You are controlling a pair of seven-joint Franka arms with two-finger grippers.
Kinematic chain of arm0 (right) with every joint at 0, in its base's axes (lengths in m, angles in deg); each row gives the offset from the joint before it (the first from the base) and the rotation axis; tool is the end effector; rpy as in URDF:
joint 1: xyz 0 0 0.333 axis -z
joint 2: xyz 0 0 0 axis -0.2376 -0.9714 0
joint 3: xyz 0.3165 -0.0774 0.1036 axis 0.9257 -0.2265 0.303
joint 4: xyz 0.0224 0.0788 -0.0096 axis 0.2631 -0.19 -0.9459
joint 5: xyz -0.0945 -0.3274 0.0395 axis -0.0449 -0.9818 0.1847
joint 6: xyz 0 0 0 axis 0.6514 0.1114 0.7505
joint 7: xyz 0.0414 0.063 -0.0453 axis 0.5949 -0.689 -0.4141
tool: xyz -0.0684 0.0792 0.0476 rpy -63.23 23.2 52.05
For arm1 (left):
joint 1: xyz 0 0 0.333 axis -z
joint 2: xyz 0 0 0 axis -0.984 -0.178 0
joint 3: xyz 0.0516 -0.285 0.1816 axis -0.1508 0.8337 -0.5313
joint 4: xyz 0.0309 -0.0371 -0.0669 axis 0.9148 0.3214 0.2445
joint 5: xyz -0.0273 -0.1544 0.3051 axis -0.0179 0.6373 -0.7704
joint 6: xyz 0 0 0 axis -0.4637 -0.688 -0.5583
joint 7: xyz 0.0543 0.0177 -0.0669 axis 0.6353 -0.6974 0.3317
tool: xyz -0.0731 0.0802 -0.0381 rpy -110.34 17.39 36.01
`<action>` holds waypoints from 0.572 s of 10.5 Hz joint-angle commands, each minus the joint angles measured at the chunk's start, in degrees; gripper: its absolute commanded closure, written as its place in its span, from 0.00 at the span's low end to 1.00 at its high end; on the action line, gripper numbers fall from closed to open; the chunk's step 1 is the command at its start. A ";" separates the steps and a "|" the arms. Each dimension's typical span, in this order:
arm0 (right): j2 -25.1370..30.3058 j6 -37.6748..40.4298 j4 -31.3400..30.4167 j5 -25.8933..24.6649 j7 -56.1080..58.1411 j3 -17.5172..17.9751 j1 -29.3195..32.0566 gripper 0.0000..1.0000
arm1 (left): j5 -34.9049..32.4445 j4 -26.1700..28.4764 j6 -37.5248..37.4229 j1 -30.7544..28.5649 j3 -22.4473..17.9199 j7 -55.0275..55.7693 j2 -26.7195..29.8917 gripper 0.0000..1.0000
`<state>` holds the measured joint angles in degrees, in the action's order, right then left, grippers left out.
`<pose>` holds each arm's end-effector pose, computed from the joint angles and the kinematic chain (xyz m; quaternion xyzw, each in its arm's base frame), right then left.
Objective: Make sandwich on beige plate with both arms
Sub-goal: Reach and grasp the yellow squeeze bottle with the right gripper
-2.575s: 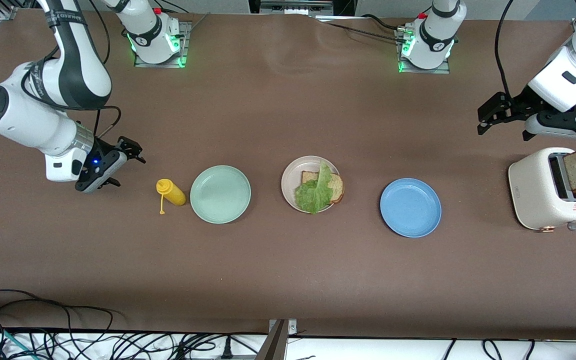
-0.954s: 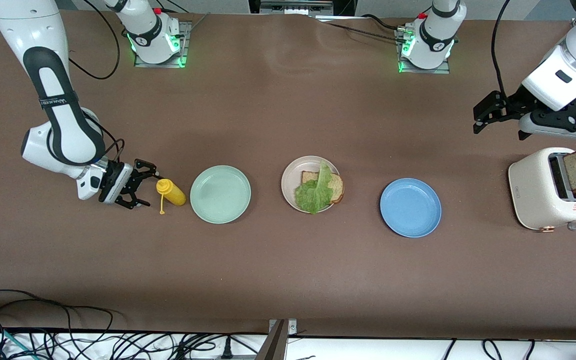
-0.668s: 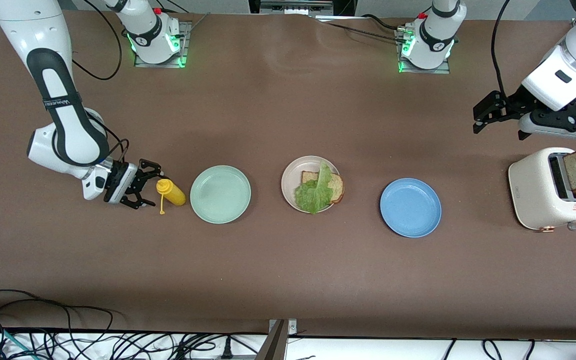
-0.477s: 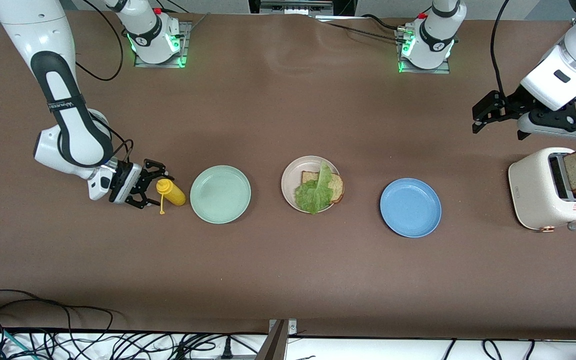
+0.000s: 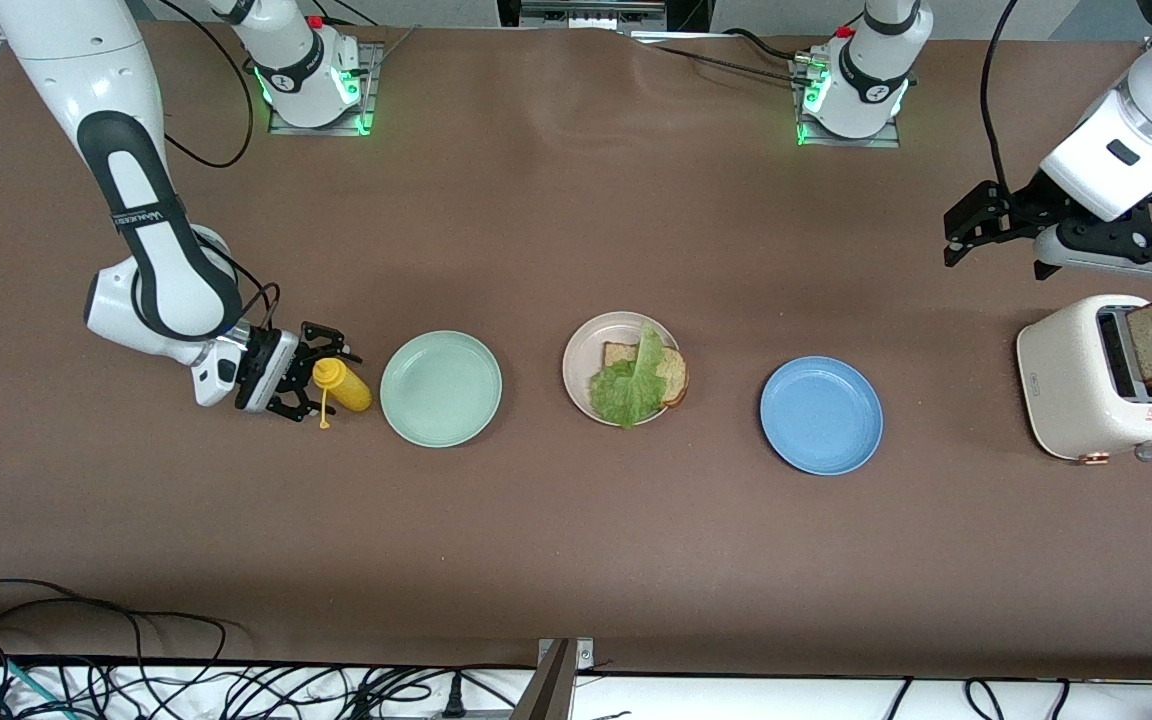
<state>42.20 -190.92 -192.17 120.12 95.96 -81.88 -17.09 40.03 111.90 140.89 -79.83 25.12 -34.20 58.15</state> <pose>0.5690 0.0591 0.2340 -0.8244 -0.4470 -0.2112 0.2756 0.5070 -0.0764 0.6358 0.9974 -0.0620 0.0334 0.0152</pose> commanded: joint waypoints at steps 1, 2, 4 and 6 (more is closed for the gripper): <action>-1.38 -1.13 1.60 1.50 1.31 0.64 -0.18 0.00 | 1.45 -0.66 -0.79 -0.09 0.01 0.36 0.11 0.00; -1.73 -1.56 1.69 1.50 1.31 0.73 -0.26 0.10 | 1.45 -0.66 -0.79 -0.09 -0.08 0.36 0.02 0.00; -2.00 -2.27 1.78 1.50 1.40 0.91 -0.18 0.77 | 1.45 -0.66 -0.79 -0.01 0.01 0.36 0.11 0.00; -1.74 -2.88 1.78 1.33 1.23 1.08 -0.26 1.00 | 1.45 -0.57 -0.79 -0.01 0.01 0.45 0.02 0.00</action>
<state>41.20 -192.83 -191.47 120.13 96.01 -81.18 -17.15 40.03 111.90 140.89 -79.82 25.13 -34.17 58.15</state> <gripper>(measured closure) 0.445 0.000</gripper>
